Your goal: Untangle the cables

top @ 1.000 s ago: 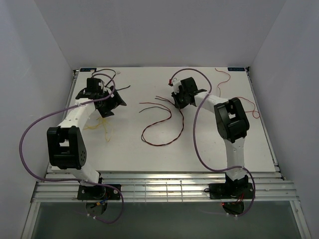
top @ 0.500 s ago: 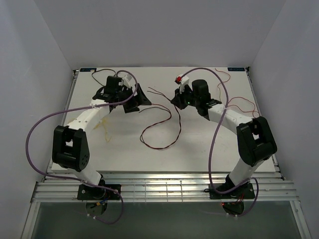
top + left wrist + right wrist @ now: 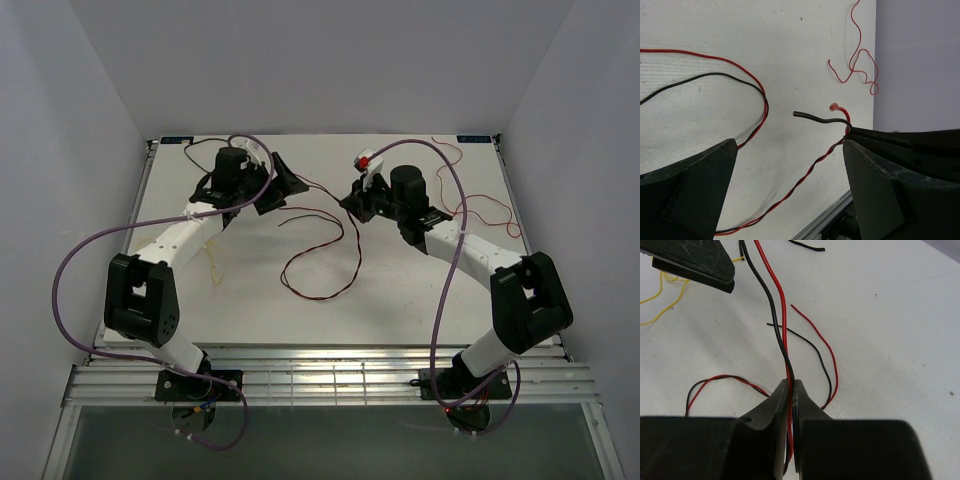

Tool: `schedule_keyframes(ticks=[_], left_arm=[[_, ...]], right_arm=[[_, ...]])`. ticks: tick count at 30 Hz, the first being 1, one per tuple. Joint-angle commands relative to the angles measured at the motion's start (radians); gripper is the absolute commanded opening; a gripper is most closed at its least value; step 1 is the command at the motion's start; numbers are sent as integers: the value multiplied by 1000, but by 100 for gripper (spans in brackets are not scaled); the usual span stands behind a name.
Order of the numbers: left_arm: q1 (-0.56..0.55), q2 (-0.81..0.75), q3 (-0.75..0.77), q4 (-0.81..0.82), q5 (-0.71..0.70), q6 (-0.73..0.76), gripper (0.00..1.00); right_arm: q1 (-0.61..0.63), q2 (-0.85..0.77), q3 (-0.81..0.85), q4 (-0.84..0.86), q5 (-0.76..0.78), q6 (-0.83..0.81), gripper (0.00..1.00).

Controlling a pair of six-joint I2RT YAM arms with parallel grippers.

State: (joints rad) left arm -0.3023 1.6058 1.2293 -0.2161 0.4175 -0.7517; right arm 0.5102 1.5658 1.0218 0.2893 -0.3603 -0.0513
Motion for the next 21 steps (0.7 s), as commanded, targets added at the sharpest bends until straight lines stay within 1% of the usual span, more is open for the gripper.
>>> schedule_keyframes(ticks=[1,5,6,8,14,21], left_arm=[[2,-73,-30,79,-69,-66,98],[2,-107,-65,104,-115,-104,96],[3,-115,-73,106,-155,-119,96],[3,-127,-89,139,-164,-126,97],[3,-116,-62,159,-166,-130,97],[-1,-84,-37,138,-214,-112,96]], right_arm=[[-2,-56,-5,44,24,11,8],[-1,-64,3,25,37,18,8],[-2,-67,4,22,40,19,8],[-2,-72,6,16,38,19,8],[-2,-79,7,17,17,22,8],[-2,-105,6,17,4,31,8]])
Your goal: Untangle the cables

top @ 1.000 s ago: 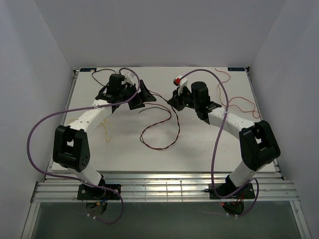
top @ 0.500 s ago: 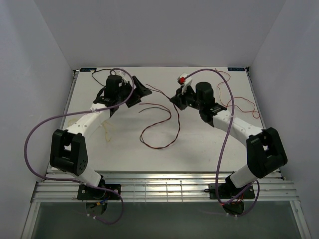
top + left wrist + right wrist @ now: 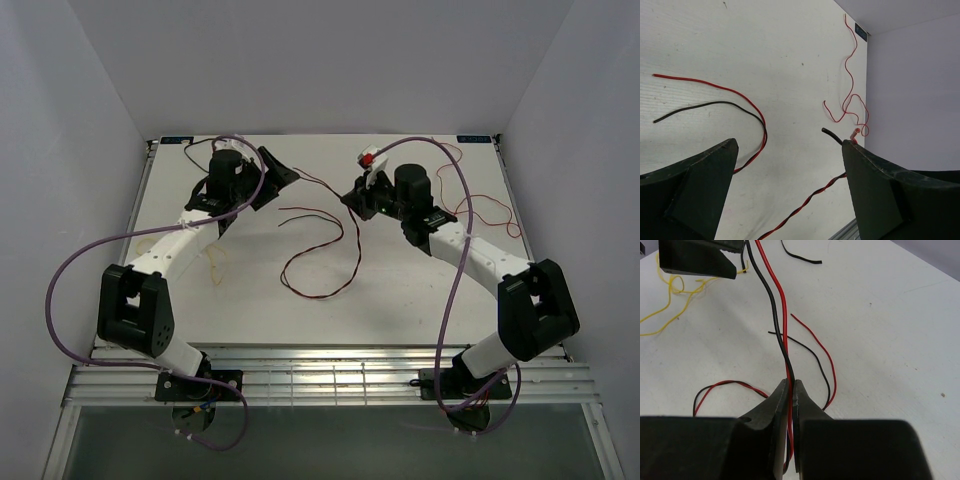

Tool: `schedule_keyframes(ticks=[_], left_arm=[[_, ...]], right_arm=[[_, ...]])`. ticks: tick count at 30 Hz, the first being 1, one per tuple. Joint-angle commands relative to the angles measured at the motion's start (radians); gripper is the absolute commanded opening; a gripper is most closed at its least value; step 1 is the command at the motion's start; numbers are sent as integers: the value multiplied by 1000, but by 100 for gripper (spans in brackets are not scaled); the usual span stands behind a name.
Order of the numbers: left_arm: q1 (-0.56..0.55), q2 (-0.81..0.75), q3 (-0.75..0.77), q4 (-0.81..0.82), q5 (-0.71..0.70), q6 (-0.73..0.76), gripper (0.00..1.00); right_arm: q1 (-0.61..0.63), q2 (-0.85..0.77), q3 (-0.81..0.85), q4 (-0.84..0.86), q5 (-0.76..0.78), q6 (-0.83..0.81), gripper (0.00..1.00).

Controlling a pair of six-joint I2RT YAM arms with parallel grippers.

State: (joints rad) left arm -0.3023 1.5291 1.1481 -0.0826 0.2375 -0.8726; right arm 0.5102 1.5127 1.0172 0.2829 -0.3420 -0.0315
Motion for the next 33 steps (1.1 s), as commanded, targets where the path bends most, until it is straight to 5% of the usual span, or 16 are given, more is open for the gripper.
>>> schedule_keyframes(ticks=[1,20,28,33], left_arm=[[0,-3,50,6,-33,9,96],[-27,54,81,73,28,11,95],[-35,68,75,141,80,3,83],[-35,72,75,149,108,-3,59]], right_arm=[[-2,-55,11,24,-20,12,8],[14,-46,17,36,-91,24,8],[33,-28,11,79,-161,90,8],[34,-23,4,102,-161,123,8]])
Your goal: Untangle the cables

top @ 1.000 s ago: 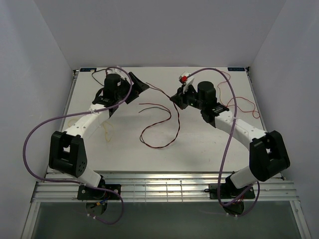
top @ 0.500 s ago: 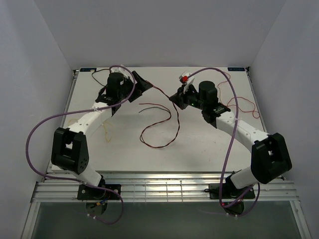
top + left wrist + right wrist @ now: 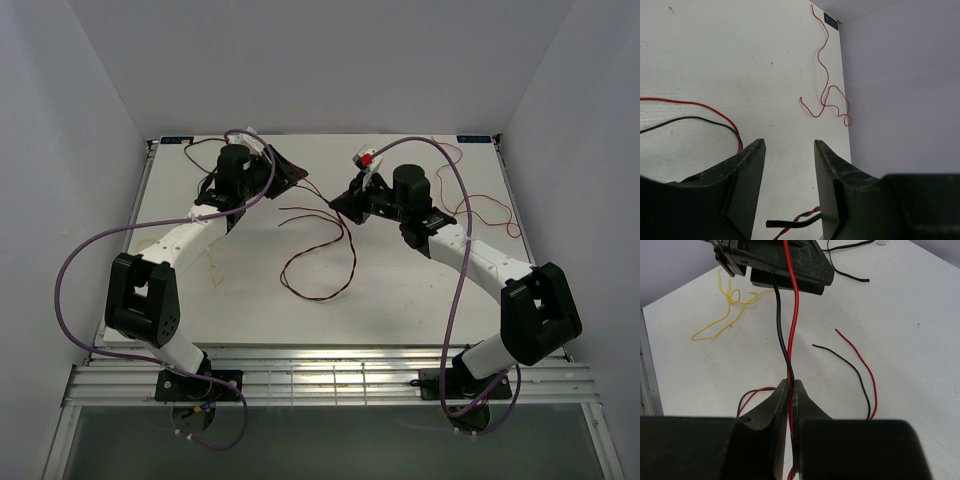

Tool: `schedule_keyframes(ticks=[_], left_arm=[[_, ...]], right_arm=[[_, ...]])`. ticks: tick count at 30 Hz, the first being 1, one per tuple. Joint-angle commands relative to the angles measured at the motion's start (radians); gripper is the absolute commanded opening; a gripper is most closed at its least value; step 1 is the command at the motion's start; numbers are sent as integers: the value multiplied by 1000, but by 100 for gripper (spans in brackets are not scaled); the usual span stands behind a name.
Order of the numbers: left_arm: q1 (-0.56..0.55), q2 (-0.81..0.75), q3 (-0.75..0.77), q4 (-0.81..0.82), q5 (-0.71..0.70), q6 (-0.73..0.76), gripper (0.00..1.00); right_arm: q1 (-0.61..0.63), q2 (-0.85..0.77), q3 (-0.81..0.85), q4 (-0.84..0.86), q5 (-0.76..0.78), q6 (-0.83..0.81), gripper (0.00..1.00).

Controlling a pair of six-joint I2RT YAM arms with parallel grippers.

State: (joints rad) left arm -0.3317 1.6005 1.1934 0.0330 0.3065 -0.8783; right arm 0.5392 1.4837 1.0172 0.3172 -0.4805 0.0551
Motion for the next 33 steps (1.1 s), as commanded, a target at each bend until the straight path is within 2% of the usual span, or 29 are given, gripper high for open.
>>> schedule_keyframes(ticks=[1,2,4,5,6,7,11,14,15,17,18,20,21,24,33], left_arm=[[-7,-2,26,39,46,4,53],[-7,-13,17,51,54,7,40],[-10,-23,8,59,63,7,23],[-12,-30,-1,62,65,9,8],[-15,-42,-6,62,60,6,2],[-17,-47,-9,62,57,4,0],[-21,-65,-26,67,57,13,0],[-26,-82,-35,61,46,28,0],[-26,-85,-37,61,45,33,0],[-27,-96,-38,51,46,45,0],[-30,-97,-38,48,45,50,0],[-32,-103,-41,44,51,61,0],[-33,-105,-43,44,55,64,0],[-36,-111,-46,38,85,84,0],[-61,-143,-49,5,106,142,0]], right_arm=[[5,6,9,65,-7,43,8],[5,10,12,63,-3,49,8],[8,15,17,68,9,58,8],[10,23,17,77,11,66,8],[16,27,23,79,26,65,8],[19,32,23,77,31,63,8],[34,62,40,80,-7,52,8],[41,70,37,88,-44,65,14],[41,69,35,89,-53,61,24],[41,66,34,83,-73,51,31],[41,66,44,68,-87,37,42],[42,73,66,-2,-118,-17,51],[42,75,87,-26,-127,-33,59],[42,92,119,-87,-147,-72,70],[42,105,210,-153,-76,-121,72]])
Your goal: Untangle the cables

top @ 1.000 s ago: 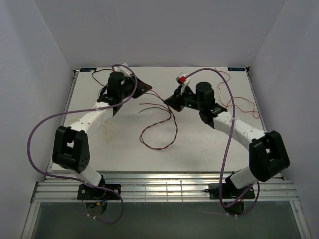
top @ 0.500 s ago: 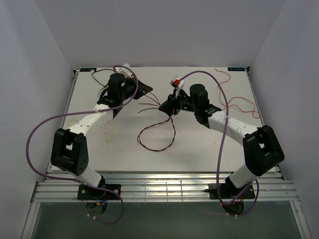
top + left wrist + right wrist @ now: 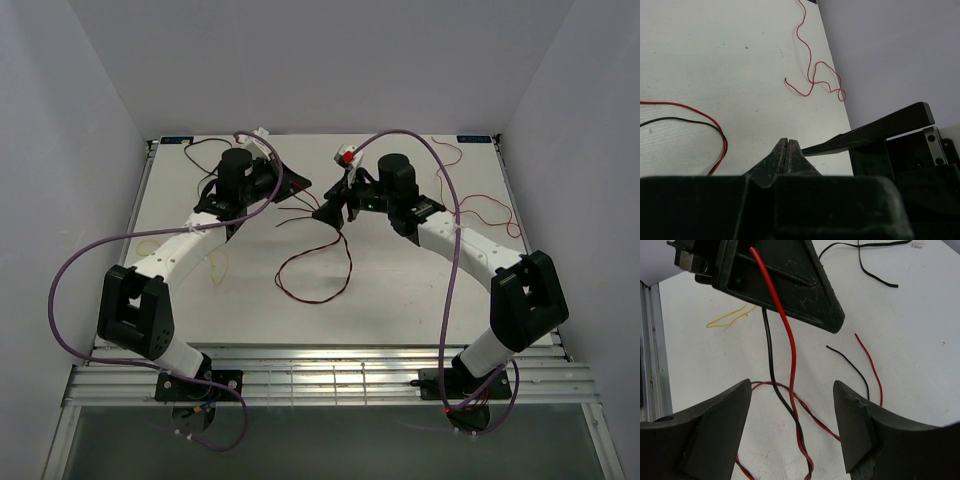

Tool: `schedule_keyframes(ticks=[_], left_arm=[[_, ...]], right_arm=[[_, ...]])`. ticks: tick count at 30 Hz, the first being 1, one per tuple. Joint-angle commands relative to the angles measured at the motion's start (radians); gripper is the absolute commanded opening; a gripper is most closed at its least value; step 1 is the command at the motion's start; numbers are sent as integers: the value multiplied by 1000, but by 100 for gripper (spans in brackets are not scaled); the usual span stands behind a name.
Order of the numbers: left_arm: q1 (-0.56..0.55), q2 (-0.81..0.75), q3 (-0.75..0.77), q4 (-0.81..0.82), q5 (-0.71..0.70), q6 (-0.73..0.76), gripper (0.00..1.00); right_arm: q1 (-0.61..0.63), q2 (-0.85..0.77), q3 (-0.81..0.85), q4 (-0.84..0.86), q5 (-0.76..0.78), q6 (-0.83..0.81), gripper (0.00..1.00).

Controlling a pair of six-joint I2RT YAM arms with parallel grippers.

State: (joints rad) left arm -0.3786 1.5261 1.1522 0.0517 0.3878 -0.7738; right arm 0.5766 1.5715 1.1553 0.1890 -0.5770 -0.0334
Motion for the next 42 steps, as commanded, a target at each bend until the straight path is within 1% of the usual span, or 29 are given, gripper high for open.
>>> schedule_keyframes(ticks=[1,5,6,8,10,11,14,15,16,20,22,23,24,26,27,28,30,33,36,39,42], left_arm=[[-17,-69,-8,-15,23,42,0],[-29,-81,-8,-18,16,50,0],[-34,-83,-8,-19,14,51,0],[-39,-89,-6,-24,10,56,0],[-42,-92,-6,-29,3,62,0],[-43,-95,-5,-33,-3,67,0],[-48,-98,-5,-41,-17,71,0],[-48,-98,-5,-42,-20,71,0],[-48,-96,-5,-42,-21,73,0],[-48,-87,6,-47,-4,79,0],[-48,-86,10,-47,3,83,0],[-48,-86,12,-47,8,85,0],[-48,-86,14,-47,5,87,0],[-48,-86,18,-47,-6,91,0],[-48,-86,20,-47,-4,94,0],[-48,-86,20,-47,-4,99,0],[-48,-86,27,-75,8,113,0],[-49,-87,30,-82,26,137,0],[-49,-86,38,-85,80,174,0],[-54,-89,43,-87,95,183,0],[-56,-86,49,-87,98,174,0]], right_arm=[[5,28,79,-28,19,-33,71],[5,48,93,1,12,-2,68],[5,51,93,9,17,4,63],[5,64,101,18,19,15,57],[5,73,112,18,23,23,44],[5,74,115,18,19,24,41],[5,71,115,35,-15,26,22],[5,70,112,39,-24,26,10],[5,64,106,44,-49,26,8],[5,39,73,92,-109,26,8],[5,30,69,93,-97,26,11],[5,28,67,92,-95,26,16],[5,25,67,84,-95,18,23],[5,19,63,79,-95,15,30],[5,18,63,73,-102,7,49],[5,15,63,55,-118,-15,55],[5,10,66,37,-121,-33,61],[3,-4,60,41,-110,-19,65],[3,-5,60,69,-104,15,66],[3,-1,69,87,-98,53,65],[3,18,75,92,-130,44,65]])
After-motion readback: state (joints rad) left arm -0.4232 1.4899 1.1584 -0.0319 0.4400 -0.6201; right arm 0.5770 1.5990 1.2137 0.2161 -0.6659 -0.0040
